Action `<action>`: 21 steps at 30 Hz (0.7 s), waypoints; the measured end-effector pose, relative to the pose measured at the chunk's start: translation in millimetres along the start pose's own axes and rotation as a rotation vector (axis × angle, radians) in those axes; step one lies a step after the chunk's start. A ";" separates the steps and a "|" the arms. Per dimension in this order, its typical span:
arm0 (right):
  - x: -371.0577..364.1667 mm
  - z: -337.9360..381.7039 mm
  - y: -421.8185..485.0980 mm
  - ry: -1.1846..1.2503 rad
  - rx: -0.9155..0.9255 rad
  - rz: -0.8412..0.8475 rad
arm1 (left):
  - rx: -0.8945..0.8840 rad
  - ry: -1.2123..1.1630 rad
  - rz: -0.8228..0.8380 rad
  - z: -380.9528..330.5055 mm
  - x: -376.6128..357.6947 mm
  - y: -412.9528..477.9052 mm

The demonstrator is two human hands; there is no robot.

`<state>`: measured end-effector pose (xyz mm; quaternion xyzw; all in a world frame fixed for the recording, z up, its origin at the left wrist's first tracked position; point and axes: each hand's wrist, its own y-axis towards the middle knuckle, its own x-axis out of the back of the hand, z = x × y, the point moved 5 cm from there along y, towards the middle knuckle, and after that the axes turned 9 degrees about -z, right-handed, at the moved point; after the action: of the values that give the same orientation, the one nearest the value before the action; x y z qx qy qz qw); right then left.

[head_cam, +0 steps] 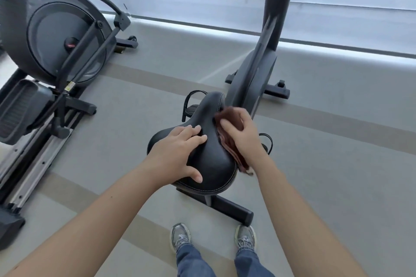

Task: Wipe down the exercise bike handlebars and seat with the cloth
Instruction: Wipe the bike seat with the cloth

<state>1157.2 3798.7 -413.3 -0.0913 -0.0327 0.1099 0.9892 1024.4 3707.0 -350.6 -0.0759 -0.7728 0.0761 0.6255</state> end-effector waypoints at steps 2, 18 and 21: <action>19.7 -13.5 -38.8 -0.013 -0.053 0.070 | -0.006 0.006 -0.010 0.1 0.4 0.7; 11.3 -20.4 -104.3 0.000 -0.084 -0.592 | -0.198 0.080 -0.048 7.8 -9.5 2.6; -20.8 -23.8 -158.0 0.044 -0.097 -0.857 | -0.250 0.149 -0.047 9.0 -15.4 0.9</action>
<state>1172.3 3638.4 -407.9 -0.1183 -0.0515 -0.3144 0.9405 1018.8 3704.4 -367.4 -0.1404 -0.7292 -0.0413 0.6685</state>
